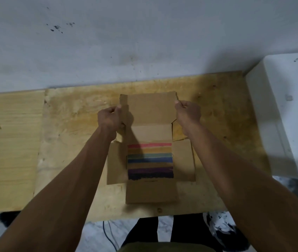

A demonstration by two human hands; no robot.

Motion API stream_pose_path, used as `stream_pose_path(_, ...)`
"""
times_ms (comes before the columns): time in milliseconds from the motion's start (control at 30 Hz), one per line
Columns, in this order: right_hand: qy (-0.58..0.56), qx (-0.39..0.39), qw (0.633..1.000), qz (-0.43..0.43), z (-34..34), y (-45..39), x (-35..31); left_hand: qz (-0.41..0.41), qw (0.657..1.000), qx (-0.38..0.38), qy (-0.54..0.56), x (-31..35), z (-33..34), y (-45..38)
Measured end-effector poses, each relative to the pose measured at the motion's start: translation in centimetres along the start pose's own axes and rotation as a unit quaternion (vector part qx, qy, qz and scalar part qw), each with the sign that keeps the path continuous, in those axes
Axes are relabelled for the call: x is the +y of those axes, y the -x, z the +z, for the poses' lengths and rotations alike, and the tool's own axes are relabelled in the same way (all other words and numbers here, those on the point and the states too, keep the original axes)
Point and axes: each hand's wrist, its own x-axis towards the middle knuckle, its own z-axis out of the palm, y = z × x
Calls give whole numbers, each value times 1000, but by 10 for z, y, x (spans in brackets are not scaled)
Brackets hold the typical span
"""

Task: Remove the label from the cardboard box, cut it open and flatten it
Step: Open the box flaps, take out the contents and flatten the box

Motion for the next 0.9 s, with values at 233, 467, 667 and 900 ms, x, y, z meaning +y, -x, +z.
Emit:
stream_pose_path(233, -36, -32, 999, -4, -8, -2, 0, -4, 998, 0, 64, 1, -7, 2)
stream_pose_path(467, -182, -153, 969, 69, -38, 25, 5, -35, 974, -132, 181, -5, -40, 39)
stream_pose_path(667, -248, -159, 954, 47, -42, 62, 13, -80, 951, -135, 265, -10, -50, 68)
stream_pose_path(900, -285, -136, 942, 113, -46, 79, 31, -155, 908, -156, 356, -26, -63, 81)
